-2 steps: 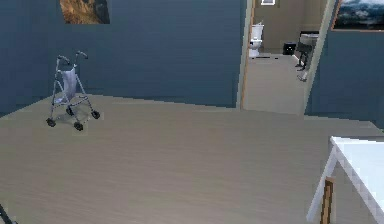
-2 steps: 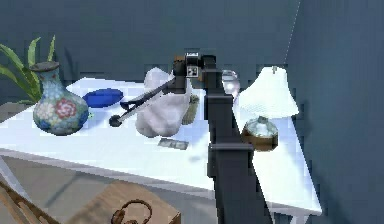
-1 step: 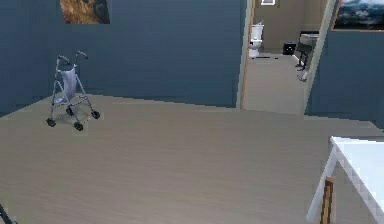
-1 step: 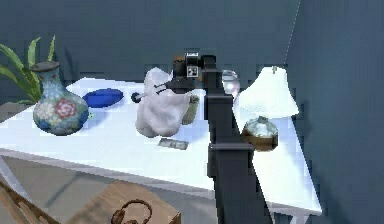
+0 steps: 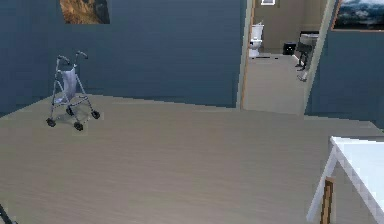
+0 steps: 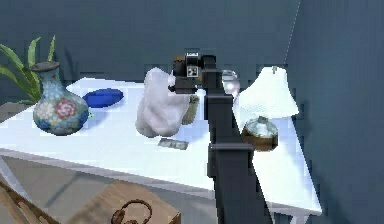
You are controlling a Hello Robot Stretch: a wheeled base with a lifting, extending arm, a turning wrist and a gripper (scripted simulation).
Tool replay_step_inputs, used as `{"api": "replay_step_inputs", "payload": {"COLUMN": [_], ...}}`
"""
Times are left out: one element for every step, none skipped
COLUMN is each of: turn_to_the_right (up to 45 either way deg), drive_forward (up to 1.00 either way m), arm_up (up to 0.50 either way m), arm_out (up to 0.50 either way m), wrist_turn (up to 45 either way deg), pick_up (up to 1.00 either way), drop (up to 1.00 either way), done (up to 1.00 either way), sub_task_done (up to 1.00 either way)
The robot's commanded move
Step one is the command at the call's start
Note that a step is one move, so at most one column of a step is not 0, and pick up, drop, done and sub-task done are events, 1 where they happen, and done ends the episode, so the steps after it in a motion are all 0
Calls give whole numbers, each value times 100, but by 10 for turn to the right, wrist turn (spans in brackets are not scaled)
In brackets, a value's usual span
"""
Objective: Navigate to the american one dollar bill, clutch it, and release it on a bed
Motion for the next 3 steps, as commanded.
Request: {"api": "replay_step_inputs", "payload": {"turn_to_the_right": [0, 0, 0], "drive_forward": [0, 0, 0], "arm_up": [-30, 0, 10], "arm_out": [0, 0, 0], "wrist_turn": [0, 0, 0], "pick_up": [0, 100, 0], "drop": [0, 0, 0], "done": [0, 0, 0], "sub_task_done": [0, 0, 0]}}
